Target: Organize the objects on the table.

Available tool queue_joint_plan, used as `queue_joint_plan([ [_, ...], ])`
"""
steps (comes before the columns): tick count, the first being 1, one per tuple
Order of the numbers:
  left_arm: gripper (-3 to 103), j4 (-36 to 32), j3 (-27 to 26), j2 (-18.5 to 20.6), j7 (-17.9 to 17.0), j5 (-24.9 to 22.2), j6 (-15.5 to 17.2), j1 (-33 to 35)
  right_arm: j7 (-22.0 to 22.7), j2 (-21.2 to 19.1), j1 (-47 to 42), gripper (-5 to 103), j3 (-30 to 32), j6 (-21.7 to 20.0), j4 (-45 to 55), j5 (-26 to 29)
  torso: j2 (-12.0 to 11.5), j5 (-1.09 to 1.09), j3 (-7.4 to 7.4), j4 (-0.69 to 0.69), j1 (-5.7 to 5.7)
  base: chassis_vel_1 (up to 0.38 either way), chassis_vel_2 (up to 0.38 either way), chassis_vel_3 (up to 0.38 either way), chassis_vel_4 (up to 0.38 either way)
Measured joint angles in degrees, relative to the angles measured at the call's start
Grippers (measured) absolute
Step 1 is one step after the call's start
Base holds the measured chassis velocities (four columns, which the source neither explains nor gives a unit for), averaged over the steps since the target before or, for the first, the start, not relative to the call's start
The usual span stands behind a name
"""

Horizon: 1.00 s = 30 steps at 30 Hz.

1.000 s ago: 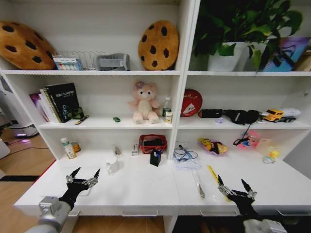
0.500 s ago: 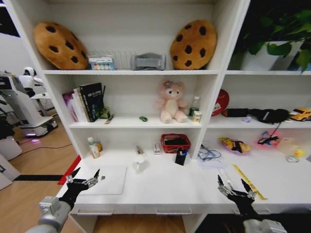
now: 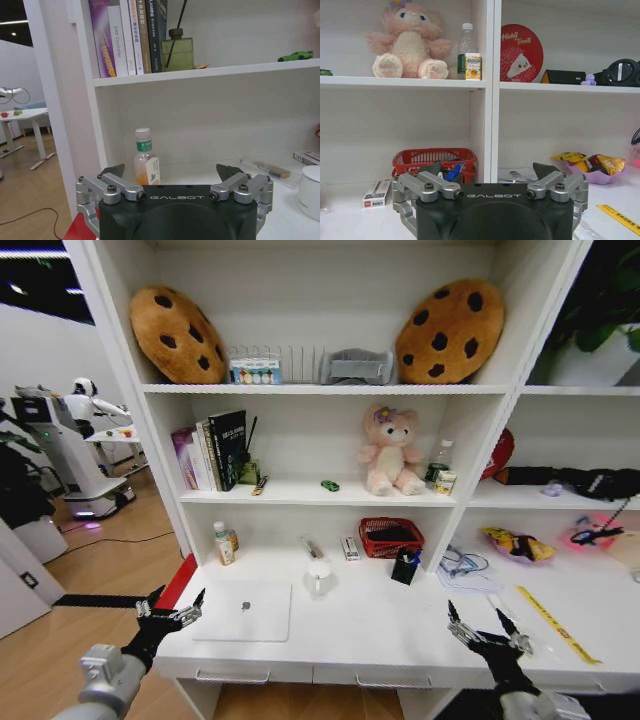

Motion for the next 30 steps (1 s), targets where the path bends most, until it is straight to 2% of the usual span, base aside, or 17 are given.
queue_joint_plan([
  [5,100,0.0,0.0,0.0,0.0,0.0,0.0,0.0,0.0,0.0,0.0,100,0.0,0.01,0.0,0.0,0.01,-0.04,0.0,0.03,-0.01,0.048,0.038,-0.037,-0.027],
  [22,100,0.01,-0.04,0.0,-0.01,0.0,0.0,0.0,0.0,0.01,-0.01,100,-0.02,0.02,0.0,0.0,0.01,-0.06,-0.01,0.02,-0.02,0.135,0.135,-0.136,-0.127],
  [30,100,0.0,-0.02,0.0,-0.01,0.0,0.0,0.0,0.01,0.01,-0.01,100,-0.01,0.02,0.0,0.0,0.01,-0.02,-0.01,0.03,-0.02,0.005,0.008,-0.011,-0.004],
])
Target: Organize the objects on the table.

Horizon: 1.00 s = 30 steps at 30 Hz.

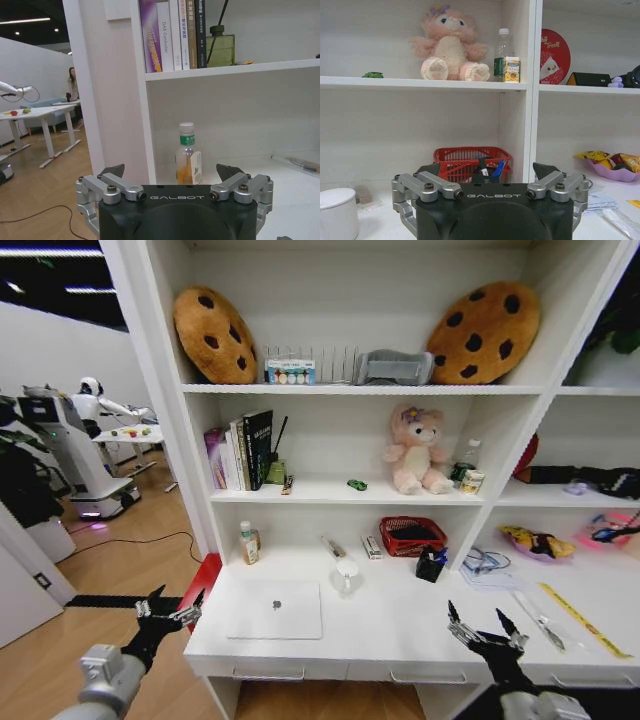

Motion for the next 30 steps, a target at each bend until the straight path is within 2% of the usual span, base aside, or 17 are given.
queue_joint_plan([
  [18,100,0.0,0.0,0.0,0.0,0.0,0.0,0.0,0.0,0.0,0.01,100,0.0,0.0,0.0,0.0,-0.01,-0.02,0.01,0.0,0.02,0.012,-0.01,-0.01,0.015],
  [30,100,0.0,0.0,0.0,0.0,0.0,0.0,0.0,0.0,0.0,0.01,100,0.0,0.0,0.0,0.0,0.0,-0.03,0.0,0.0,0.01,0.174,-0.172,-0.196,0.183],
])
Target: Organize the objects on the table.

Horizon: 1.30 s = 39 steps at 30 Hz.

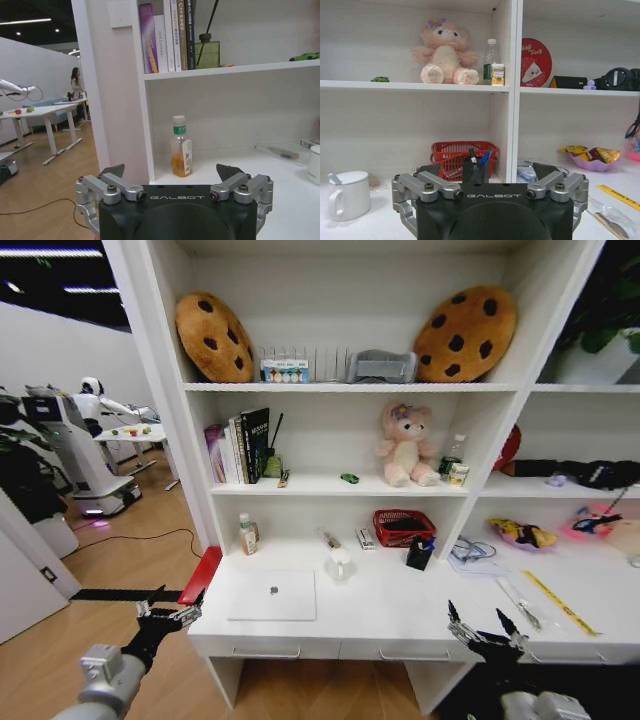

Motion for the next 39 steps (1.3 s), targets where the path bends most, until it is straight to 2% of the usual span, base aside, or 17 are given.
queue_joint_plan([
  [7,100,0.0,0.0,0.0,-0.01,0.0,0.0,0.0,0.0,0.0,0.0,100,0.0,0.0,0.0,0.0,0.0,-0.02,0.0,0.0,-0.01,0.281,-0.278,-0.277,0.28],
  [10,100,-0.01,0.0,0.0,0.0,0.0,0.0,0.0,0.0,0.0,0.0,100,0.0,0.0,0.0,0.0,0.0,0.04,0.0,-0.01,-0.01,0.353,-0.348,-0.328,0.338],
  [14,100,0.0,0.01,0.0,-0.01,0.0,0.0,0.0,0.0,0.0,-0.01,100,0.0,0.0,0.0,0.0,0.01,-0.05,0.0,0.0,-0.01,0.351,-0.375,-0.358,0.367],
  [16,100,0.0,0.01,0.0,0.0,0.0,0.0,0.0,0.0,0.0,-0.01,100,0.0,0.0,0.01,0.0,0.01,-0.03,-0.01,0.0,-0.02,0.388,-0.359,-0.385,0.373],
  [17,100,-0.01,0.0,0.0,0.0,0.0,0.0,0.0,0.0,0.0,0.0,100,0.0,0.0,-0.01,0.0,0.01,0.09,0.0,0.0,-0.01,0.332,-0.369,-0.377,0.389],
  [19,100,-0.01,0.0,0.0,0.01,0.0,0.0,0.0,0.0,0.0,0.0,100,0.0,0.0,0.0,0.0,0.02,0.02,-0.01,-0.01,-0.03,0.332,-0.362,-0.37,0.364],
  [20,100,0.0,0.01,0.0,-0.01,0.0,0.0,0.01,0.0,0.0,-0.02,100,0.01,0.0,0.0,0.0,0.03,-0.09,-0.02,-0.01,-0.04,0.381,-0.362,-0.367,0.351],
  [21,100,-0.01,0.0,0.0,0.0,0.0,0.0,0.01,0.01,0.0,-0.01,100,0.01,-0.01,-0.02,0.0,0.01,0.08,0.0,-0.01,-0.01,0.333,-0.368,-0.367,0.366],
  [22,100,-0.01,0.0,0.0,0.0,0.0,0.0,0.01,0.01,0.0,-0.01,100,0.01,-0.01,-0.02,0.0,0.01,0.08,0.0,-0.01,-0.01,0.333,-0.368,-0.367,0.366],
  [23,100,0.0,0.01,0.0,0.0,0.0,0.0,0.01,0.0,0.0,-0.01,100,0.0,-0.01,0.0,0.0,0.02,-0.09,-0.01,0.0,-0.03,0.306,-0.331,-0.342,0.32],
  [26,100,-0.01,0.01,-0.01,0.01,0.0,0.0,0.01,0.01,0.0,-0.03,100,0.0,-0.01,-0.01,0.0,0.03,0.08,-0.02,-0.03,-0.06,0.292,-0.256,-0.248,0.285],
  [27,100,-0.05,0.0,-0.01,0.01,0.0,0.0,0.01,0.0,0.0,-0.03,100,0.0,-0.01,-0.01,0.0,0.08,0.1,-0.04,0.0,-0.09,0.078,-0.153,-0.173,0.18],
  [28,100,0.01,-0.01,-0.01,-0.09,0.0,0.01,0.02,-0.02,0.0,0.02,100,-0.01,-0.01,0.01,0.0,0.03,-0.1,-0.01,0.1,-0.05,0.078,-0.039,-0.091,0.18],
  [29,100,0.01,-0.01,-0.01,-0.09,0.0,0.01,0.02,-0.02,0.0,0.02,100,-0.01,-0.01,0.01,0.0,0.03,-0.1,-0.01,0.1,-0.05,0.078,-0.039,-0.091,0.18],
  [30,100,0.02,0.0,-0.01,-0.06,0.0,0.01,0.02,-0.01,-0.01,0.0,100,0.01,0.0,0.03,-0.01,0.01,-0.15,0.0,0.04,-0.01,0.089,-0.039,-0.103,0.07],
  [31,100,0.0,-0.01,0.0,-0.06,0.01,0.01,0.01,-0.01,0.01,-0.01,100,-0.01,-0.01,0.02,0.0,0.01,0.05,0.0,-0.05,-0.02,0.022,-0.024,-0.103,-0.091],
  [39,100,0.0,0.01,0.0,0.01,0.0,0.01,0.0,0.0,0.0,0.0,100,0.0,-0.01,0.0,0.0,-0.02,0.01,0.01,0.0,0.04,-0.042,-0.01,-0.005,-0.021],
])
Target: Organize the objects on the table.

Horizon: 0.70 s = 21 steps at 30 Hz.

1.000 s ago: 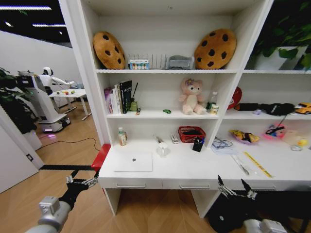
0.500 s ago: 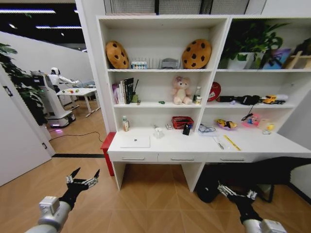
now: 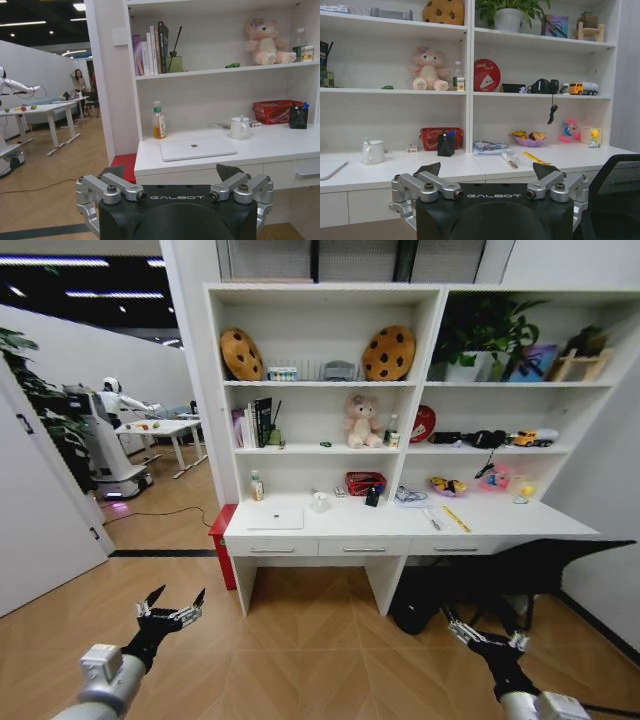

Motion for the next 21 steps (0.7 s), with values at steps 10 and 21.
queue_joint_plan([
  [10,100,0.0,0.0,0.0,0.0,0.0,0.0,0.0,0.0,0.0,0.0,100,0.0,0.0,0.0,0.0,0.02,0.0,-0.01,0.0,-0.04,0.0,0.0,0.0,0.0],
  [21,100,0.0,0.0,0.0,0.0,0.0,0.0,0.0,-0.01,0.0,0.0,100,0.0,0.0,0.0,0.0,0.04,0.0,-0.02,0.0,-0.05,0.0,0.0,0.0,0.0],
])
